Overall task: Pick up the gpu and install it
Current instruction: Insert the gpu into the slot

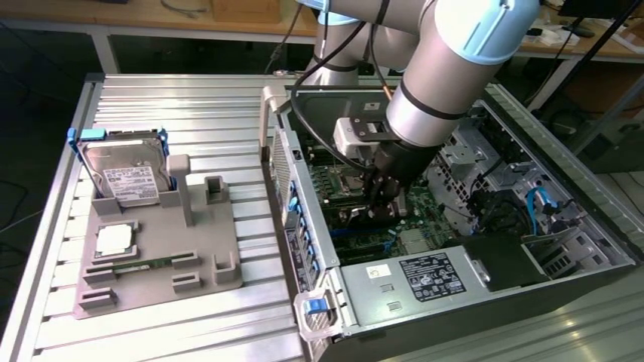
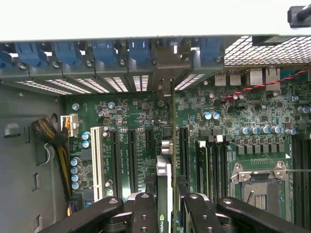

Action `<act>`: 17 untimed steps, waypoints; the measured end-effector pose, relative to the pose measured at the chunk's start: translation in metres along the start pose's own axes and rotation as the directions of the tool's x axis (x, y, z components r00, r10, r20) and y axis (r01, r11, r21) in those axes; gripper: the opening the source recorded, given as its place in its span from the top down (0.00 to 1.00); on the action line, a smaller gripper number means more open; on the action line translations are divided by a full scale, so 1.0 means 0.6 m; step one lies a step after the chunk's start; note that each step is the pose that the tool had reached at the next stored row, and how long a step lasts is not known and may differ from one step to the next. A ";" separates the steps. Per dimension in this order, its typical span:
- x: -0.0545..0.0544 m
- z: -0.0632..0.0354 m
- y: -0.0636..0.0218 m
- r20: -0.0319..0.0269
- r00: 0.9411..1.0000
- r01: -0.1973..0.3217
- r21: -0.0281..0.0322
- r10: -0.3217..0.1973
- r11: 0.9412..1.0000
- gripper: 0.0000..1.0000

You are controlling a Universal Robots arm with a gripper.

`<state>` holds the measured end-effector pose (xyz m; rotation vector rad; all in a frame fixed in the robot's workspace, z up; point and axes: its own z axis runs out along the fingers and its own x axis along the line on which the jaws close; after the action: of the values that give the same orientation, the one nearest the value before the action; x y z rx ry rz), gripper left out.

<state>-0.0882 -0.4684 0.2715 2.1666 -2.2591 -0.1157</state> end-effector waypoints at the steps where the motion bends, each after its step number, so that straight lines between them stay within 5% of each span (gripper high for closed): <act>1: 0.000 0.000 0.000 0.000 1.000 0.001 0.000 -0.001 1.000 0.73; 17: -0.004 0.004 0.000 -0.001 1.000 0.021 -0.001 -0.021 1.000 0.73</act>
<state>-0.0883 -0.4657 0.2693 2.1895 -2.2356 -0.1154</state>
